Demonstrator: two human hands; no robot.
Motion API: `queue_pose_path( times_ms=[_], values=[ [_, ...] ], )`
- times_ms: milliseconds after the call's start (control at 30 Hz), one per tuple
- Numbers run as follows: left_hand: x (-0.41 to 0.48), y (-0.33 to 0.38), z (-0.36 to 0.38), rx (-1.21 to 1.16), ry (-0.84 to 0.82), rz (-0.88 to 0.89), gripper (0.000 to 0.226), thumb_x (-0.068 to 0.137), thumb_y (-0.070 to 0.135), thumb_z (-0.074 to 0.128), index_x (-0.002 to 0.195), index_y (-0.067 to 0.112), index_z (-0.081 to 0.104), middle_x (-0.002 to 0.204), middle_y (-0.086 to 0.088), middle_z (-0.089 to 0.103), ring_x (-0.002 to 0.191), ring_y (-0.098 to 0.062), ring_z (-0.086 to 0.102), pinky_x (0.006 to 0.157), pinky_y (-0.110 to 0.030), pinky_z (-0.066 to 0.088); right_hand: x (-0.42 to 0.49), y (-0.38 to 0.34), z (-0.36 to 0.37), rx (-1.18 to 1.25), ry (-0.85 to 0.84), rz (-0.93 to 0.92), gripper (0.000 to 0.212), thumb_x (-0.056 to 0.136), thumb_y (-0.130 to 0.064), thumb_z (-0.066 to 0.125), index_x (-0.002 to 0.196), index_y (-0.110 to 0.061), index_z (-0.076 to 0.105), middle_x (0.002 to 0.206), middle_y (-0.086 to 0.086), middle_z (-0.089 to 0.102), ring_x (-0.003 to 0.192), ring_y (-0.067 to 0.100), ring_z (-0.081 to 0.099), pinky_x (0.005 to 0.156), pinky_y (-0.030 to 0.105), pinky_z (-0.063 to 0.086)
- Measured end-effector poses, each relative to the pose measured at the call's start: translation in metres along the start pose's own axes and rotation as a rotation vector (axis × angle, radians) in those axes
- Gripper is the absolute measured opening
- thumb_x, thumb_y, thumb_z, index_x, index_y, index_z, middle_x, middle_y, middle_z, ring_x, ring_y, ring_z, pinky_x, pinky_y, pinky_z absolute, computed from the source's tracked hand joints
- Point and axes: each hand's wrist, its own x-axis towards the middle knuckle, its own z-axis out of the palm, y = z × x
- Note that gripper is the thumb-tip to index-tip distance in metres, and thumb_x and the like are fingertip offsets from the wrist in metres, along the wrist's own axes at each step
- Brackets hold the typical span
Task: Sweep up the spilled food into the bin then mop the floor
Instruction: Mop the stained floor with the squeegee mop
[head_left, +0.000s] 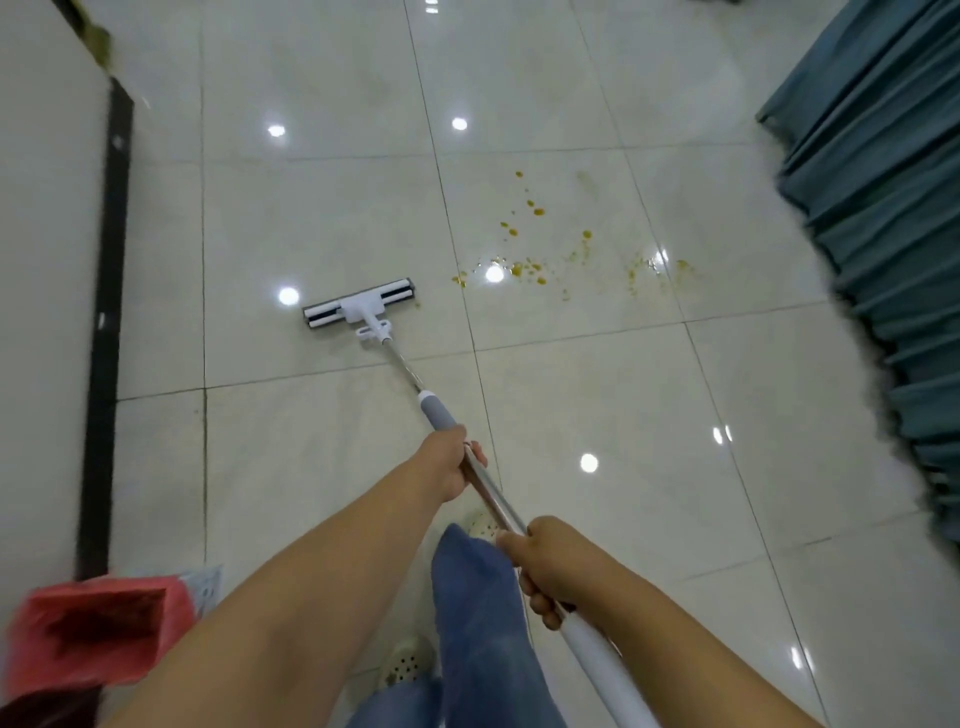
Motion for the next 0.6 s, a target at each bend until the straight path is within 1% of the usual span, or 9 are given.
queue_pose_path(
  times_ms=[67,133,200,233,333,400,533,600],
  values=[
    [0.012,0.026,0.017,0.008,0.014,0.033,0.01,0.1,0.015,0.039,0.102,0.006,0.039,0.067,-0.005,0.039,0.053,-0.013,0.039,0.041,-0.022,0.044,0.015,-0.023,-0.021,-0.017,0.002,-0.011,0.038,0.097,-0.035,0.047,0.11,0.001,0.053,0.061,0.007,0.049,0.044,0.013,0.044,0.048,0.026,0.044],
    [0.024,0.055,0.034,0.008,0.04,0.062,0.01,0.1,0.014,0.037,0.095,0.006,0.04,0.068,-0.006,0.038,0.052,-0.014,0.038,0.037,-0.019,0.043,0.03,-0.049,-0.042,-0.028,-0.003,-0.022,0.035,0.096,-0.034,0.047,0.109,-0.002,0.052,0.063,0.007,0.049,0.045,0.013,0.045,0.049,0.026,0.044],
    [0.034,0.08,0.05,0.005,0.05,0.068,0.018,0.1,0.013,0.036,0.084,0.007,0.038,0.069,-0.006,0.038,0.053,-0.014,0.038,0.039,-0.02,0.043,0.044,-0.073,-0.063,-0.045,-0.006,-0.028,0.035,0.095,-0.034,0.048,0.11,-0.002,0.051,0.065,0.008,0.05,0.047,0.014,0.046,0.051,0.027,0.045],
    [0.039,0.093,0.058,-0.001,0.046,0.073,0.019,0.1,0.012,0.036,0.082,0.007,0.037,0.069,-0.006,0.038,0.053,-0.013,0.039,0.041,-0.021,0.043,0.05,-0.085,-0.073,-0.054,-0.008,-0.027,0.034,0.095,-0.034,0.048,0.109,-0.002,0.051,0.064,0.008,0.051,0.048,0.014,0.046,0.052,0.028,0.045],
    [0.055,0.129,0.076,-0.039,0.055,0.081,0.02,0.1,0.012,0.035,0.081,0.008,0.037,0.069,-0.006,0.038,0.053,-0.013,0.038,0.042,-0.022,0.043,0.066,-0.122,-0.097,-0.082,-0.011,-0.017,0.031,0.095,-0.035,0.049,0.104,-0.006,0.05,0.064,0.007,0.051,0.049,0.014,0.047,0.054,0.027,0.046],
    [0.065,0.154,0.084,-0.066,0.051,0.084,0.02,0.1,0.012,0.035,0.081,0.009,0.037,0.068,-0.006,0.038,0.052,-0.013,0.037,0.04,-0.019,0.043,0.072,-0.148,-0.11,-0.09,-0.011,-0.002,0.029,0.095,-0.035,0.049,0.104,-0.008,0.049,0.066,0.006,0.05,0.049,0.013,0.046,0.049,0.024,0.045],
    [0.082,0.21,0.1,-0.111,0.04,0.106,0.021,0.101,0.014,0.035,0.081,0.01,0.037,0.067,-0.005,0.037,0.052,-0.013,0.036,0.036,-0.016,0.042,0.089,-0.206,-0.134,-0.137,-0.027,-0.003,0.029,0.096,-0.032,0.048,0.099,-0.003,0.048,0.065,0.01,0.049,0.048,0.015,0.045,0.049,0.026,0.044],
    [0.09,0.241,0.106,-0.122,0.042,0.121,0.021,0.101,0.014,0.035,0.081,0.01,0.037,0.066,-0.005,0.037,0.052,-0.013,0.035,0.036,-0.016,0.04,0.102,-0.238,-0.144,-0.166,-0.028,-0.019,0.03,0.096,-0.032,0.048,0.101,-0.002,0.049,0.064,0.011,0.05,0.047,0.016,0.046,0.049,0.027,0.044]
  ],
)
